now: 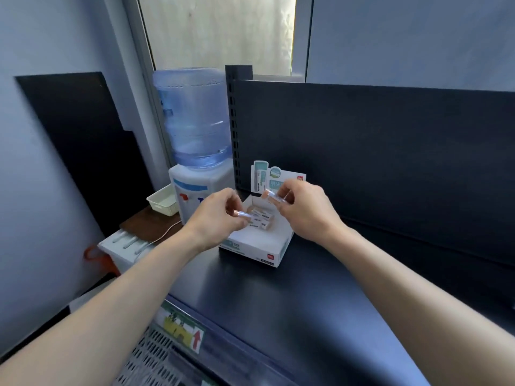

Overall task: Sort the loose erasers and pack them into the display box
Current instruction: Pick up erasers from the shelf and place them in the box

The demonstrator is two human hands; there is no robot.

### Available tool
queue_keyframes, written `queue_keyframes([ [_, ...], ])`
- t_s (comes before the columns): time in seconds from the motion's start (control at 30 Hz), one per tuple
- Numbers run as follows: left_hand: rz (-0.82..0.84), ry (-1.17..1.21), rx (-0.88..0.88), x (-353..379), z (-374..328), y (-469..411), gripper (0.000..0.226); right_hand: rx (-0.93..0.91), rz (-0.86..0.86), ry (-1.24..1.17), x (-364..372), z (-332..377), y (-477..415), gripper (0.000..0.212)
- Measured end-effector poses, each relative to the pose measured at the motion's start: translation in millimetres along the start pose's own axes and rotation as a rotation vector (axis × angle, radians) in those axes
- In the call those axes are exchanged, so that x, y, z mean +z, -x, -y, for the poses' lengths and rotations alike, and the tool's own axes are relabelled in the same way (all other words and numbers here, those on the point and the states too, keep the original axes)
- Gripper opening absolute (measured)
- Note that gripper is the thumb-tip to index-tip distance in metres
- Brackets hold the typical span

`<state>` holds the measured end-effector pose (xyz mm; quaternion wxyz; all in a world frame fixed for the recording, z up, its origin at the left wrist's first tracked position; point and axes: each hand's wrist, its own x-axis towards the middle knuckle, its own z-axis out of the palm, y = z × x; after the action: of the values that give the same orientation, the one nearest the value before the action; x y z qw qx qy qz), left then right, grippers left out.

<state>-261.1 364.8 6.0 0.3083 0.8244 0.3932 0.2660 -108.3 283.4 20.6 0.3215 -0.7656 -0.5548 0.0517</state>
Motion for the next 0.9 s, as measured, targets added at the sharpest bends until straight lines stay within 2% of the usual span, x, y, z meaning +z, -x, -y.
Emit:
queue_keyframes([
  [0.17,0.068,-0.003,0.0,1,5,-8,0.026,0.02,0.071,0.09,6,7,-9,0.011],
  [0.43,0.202,-0.176,0.053,7,23,-29,0.019,0.133,0.231,0.229,21,18,-19,0.018],
  [0.67,0.267,-0.334,0.171,0,33,-43,0.023,0.218,0.264,0.241,31,29,-26,0.015],
  [0.73,0.288,-0.31,0.182,0,39,-46,0.025,0.235,0.275,0.254,34,31,-27,0.014],
  [0.83,0.319,-0.238,0.188,2,48,-51,0.04,0.273,0.288,0.236,37,35,-27,0.017],
  [0.9,0.331,-0.174,0.174,2,50,-54,0.04,0.29,0.271,0.235,38,36,-27,0.02],
])
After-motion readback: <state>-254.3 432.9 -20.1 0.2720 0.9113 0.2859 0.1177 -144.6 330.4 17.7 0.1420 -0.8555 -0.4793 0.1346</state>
